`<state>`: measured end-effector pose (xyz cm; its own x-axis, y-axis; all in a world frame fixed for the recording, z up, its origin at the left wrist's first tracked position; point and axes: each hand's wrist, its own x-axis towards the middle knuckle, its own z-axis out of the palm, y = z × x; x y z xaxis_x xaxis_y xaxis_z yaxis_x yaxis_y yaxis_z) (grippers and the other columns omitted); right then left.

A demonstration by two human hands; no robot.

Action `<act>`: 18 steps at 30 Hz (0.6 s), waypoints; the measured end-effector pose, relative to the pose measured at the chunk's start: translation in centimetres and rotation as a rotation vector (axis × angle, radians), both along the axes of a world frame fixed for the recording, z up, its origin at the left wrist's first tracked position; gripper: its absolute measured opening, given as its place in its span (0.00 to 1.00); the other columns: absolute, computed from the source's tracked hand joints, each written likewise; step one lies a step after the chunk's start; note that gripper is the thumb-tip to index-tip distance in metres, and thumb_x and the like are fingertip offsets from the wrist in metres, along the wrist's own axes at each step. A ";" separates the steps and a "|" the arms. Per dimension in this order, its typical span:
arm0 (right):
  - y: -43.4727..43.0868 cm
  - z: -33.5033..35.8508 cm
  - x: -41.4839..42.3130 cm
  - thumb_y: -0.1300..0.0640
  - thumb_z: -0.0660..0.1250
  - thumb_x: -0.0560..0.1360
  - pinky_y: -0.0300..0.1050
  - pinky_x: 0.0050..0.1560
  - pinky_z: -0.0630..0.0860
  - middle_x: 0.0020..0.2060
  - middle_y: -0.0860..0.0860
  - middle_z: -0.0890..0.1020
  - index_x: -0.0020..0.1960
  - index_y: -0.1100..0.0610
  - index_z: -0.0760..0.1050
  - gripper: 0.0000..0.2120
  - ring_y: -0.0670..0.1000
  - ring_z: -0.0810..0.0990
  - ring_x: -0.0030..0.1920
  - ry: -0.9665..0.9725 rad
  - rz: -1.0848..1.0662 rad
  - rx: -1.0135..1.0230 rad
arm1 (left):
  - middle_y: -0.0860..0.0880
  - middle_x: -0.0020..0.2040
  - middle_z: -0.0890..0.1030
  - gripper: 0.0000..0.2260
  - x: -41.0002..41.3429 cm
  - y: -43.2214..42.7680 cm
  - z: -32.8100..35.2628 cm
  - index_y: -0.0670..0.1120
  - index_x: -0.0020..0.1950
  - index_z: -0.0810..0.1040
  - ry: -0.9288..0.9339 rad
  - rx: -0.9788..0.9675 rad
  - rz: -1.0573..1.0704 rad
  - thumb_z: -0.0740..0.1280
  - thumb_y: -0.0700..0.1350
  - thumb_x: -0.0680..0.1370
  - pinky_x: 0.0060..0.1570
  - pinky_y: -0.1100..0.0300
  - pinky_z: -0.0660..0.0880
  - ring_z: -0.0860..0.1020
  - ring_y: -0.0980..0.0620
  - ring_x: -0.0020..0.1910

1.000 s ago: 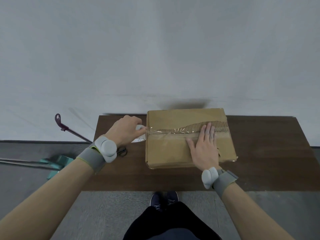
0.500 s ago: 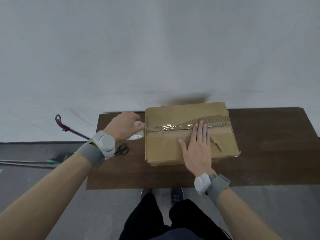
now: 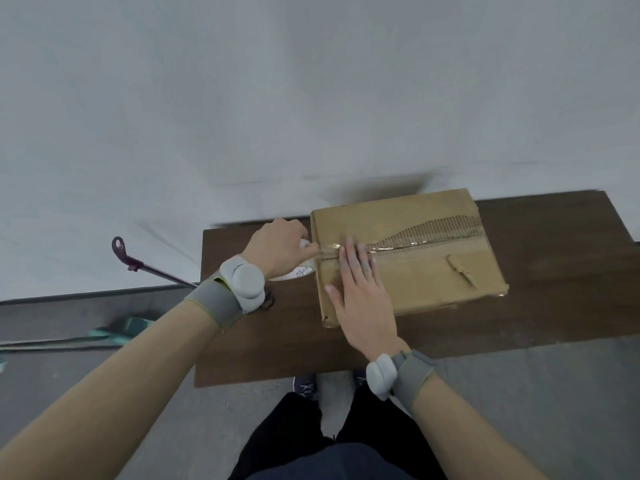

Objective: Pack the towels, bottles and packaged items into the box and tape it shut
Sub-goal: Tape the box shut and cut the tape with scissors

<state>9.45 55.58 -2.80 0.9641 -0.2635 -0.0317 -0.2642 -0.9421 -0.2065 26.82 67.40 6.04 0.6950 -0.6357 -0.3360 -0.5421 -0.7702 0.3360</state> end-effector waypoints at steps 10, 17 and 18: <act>0.9 -0.5 0.2 0.41 0.44 0.87 0.63 0.82 0.53 0.84 0.60 0.41 0.86 0.46 0.44 0.29 0.60 0.40 0.84 0.021 0.043 -0.040 | 0.49 0.35 0.78 0.22 1.0 0.8 -1.6 0.47 0.36 0.74 0.119 0.001 -0.032 0.62 0.64 0.79 0.36 0.55 0.67 0.77 0.46 0.38; 1.0 -0.1 0.0 0.40 0.46 0.88 0.60 0.83 0.49 0.84 0.57 0.39 0.85 0.44 0.43 0.29 0.57 0.37 0.84 0.048 0.032 -0.013 | 0.55 0.34 0.74 0.18 2.2 5.5 -3.4 0.51 0.35 0.72 0.498 -0.111 -0.017 0.61 0.59 0.81 0.40 0.54 0.65 0.72 0.50 0.37; 1.0 -0.1 -0.1 0.40 0.46 0.87 0.60 0.83 0.49 0.84 0.56 0.39 0.85 0.45 0.42 0.30 0.57 0.37 0.84 0.056 0.030 -0.011 | 0.53 0.34 0.74 0.17 2.2 5.6 -3.6 0.50 0.37 0.72 0.472 -0.093 -0.053 0.62 0.58 0.81 0.40 0.54 0.65 0.71 0.49 0.37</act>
<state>9.39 56.60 -2.86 0.9685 -0.2348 -0.0829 -0.2464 -0.9519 -0.1819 29.05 72.99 2.48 0.4464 -0.7082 -0.5469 -0.3512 -0.7009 0.6208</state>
